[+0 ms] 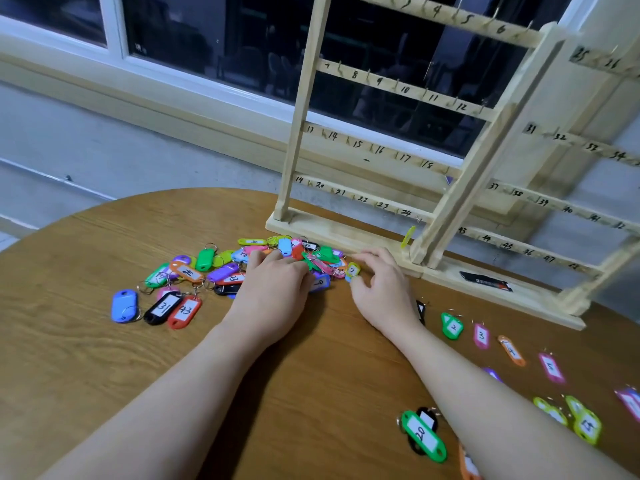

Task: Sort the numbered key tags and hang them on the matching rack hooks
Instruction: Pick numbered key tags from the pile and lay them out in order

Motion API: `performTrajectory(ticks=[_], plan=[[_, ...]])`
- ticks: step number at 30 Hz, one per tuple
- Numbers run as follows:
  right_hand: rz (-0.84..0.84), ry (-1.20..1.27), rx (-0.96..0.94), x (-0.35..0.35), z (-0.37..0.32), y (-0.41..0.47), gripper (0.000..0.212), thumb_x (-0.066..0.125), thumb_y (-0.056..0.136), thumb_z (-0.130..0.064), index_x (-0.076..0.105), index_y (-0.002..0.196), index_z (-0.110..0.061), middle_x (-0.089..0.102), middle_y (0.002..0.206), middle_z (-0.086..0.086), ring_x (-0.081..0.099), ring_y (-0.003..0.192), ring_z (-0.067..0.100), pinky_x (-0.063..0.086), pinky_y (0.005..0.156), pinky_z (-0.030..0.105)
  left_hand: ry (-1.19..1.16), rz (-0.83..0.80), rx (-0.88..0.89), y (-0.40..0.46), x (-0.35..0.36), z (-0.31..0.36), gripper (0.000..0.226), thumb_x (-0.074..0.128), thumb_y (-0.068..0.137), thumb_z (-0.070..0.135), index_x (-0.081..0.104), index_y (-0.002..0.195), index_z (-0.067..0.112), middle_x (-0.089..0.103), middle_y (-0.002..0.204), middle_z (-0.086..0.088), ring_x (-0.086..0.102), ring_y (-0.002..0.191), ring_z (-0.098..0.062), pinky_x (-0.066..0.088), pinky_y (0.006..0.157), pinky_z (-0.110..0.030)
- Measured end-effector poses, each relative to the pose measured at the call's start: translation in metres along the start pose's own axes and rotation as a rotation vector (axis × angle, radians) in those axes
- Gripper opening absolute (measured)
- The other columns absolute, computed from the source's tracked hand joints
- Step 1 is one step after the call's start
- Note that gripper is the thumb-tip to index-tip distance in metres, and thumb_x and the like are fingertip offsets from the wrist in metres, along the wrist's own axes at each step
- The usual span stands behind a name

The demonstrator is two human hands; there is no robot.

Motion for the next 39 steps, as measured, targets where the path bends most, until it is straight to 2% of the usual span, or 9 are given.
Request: performTrajectory(ticks=[1,3,6,11,15,21,24,33,39], plan=[[-0.024,0.011,-0.006,0.000,0.001,0.000,0.037,0.055,0.091,-0.020,0.067,0.124,-0.032,0.052,0.136,-0.023,0.058,0.087,0.013,0.049,0.082,0.029,-0.013,-0.008,-0.013,0.001,0.001,-0.001,0.033,0.041,0.104,0.031,0.063,0.082,0.020,0.068,0.088,0.002,0.047,0.091,-0.022,0.028,0.089,-0.037],[-0.083,-0.012,0.011,0.001,0.003,0.001,0.051,0.049,0.089,-0.009,0.066,0.129,-0.035,0.051,0.144,-0.023,0.060,0.110,0.016,0.045,0.092,0.027,-0.043,-0.018,-0.027,0.001,0.002,-0.003,0.030,0.043,0.103,0.030,0.065,0.085,0.020,0.068,0.088,0.003,0.046,0.090,-0.020,0.029,0.089,-0.036],[-0.117,-0.043,0.022,0.003,0.003,0.002,0.055,0.043,0.091,-0.004,0.067,0.129,-0.035,0.055,0.143,-0.020,0.052,0.130,0.013,0.040,0.105,0.027,-0.097,-0.042,-0.033,0.000,0.004,-0.006,0.024,0.047,0.101,0.032,0.068,0.091,0.023,0.068,0.091,0.007,0.047,0.092,-0.017,0.030,0.092,-0.036],[-0.068,-0.040,0.000,0.006,0.005,0.002,0.030,0.050,0.101,-0.022,0.067,0.121,-0.034,0.058,0.125,-0.021,0.060,0.107,0.013,0.051,0.086,0.033,-0.156,-0.044,-0.083,0.002,0.001,-0.008,0.017,0.057,0.096,0.033,0.069,0.103,0.024,0.068,0.096,0.008,0.052,0.099,-0.017,0.028,0.096,-0.037],[-0.064,-0.032,0.015,0.007,0.008,0.005,0.020,0.057,0.101,-0.030,0.066,0.119,-0.031,0.057,0.119,-0.016,0.059,0.094,0.015,0.050,0.085,0.036,-0.187,-0.019,-0.123,0.003,0.000,-0.009,0.012,0.058,0.097,0.031,0.068,0.101,0.024,0.066,0.091,0.007,0.054,0.098,-0.019,0.027,0.094,-0.037],[-0.014,-0.004,-0.001,0.005,0.007,0.004,0.012,0.062,0.099,-0.032,0.064,0.107,-0.024,0.053,0.104,-0.016,0.056,0.089,0.007,0.052,0.082,0.034,-0.215,0.019,-0.149,0.003,-0.001,-0.011,0.015,0.057,0.098,0.033,0.068,0.099,0.024,0.067,0.090,0.007,0.056,0.095,-0.018,0.024,0.091,-0.034],[0.006,-0.013,-0.015,0.005,0.006,0.003,0.011,0.061,0.099,-0.033,0.065,0.098,-0.023,0.051,0.100,-0.015,0.056,0.084,0.010,0.052,0.079,0.036,-0.235,0.038,-0.152,0.003,0.000,-0.012,0.019,0.056,0.100,0.038,0.069,0.097,0.024,0.069,0.087,0.007,0.058,0.091,-0.018,0.026,0.092,-0.035],[0.051,0.059,-0.052,0.005,0.007,0.005,0.011,0.060,0.099,-0.024,0.068,0.091,-0.022,0.057,0.082,-0.016,0.053,0.076,0.004,0.050,0.070,0.032,-0.273,0.082,-0.171,0.004,0.001,-0.016,0.018,0.056,0.100,0.035,0.070,0.097,0.024,0.070,0.086,0.005,0.060,0.086,-0.020,0.031,0.093,-0.039],[0.069,0.105,-0.031,0.002,0.005,0.001,0.013,0.058,0.101,-0.025,0.064,0.090,-0.022,0.059,0.069,-0.011,0.054,0.063,0.008,0.050,0.063,0.028,-0.158,0.141,-0.102,0.002,0.000,-0.012,0.019,0.054,0.100,0.034,0.069,0.098,0.023,0.067,0.083,0.002,0.056,0.087,-0.020,0.024,0.087,-0.035]])
Point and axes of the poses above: each hand's wrist, its own y-axis towards the middle knuckle, its own x-axis out of the palm, z = x × y, the point moved 4 cm from there along y, towards the middle knuckle
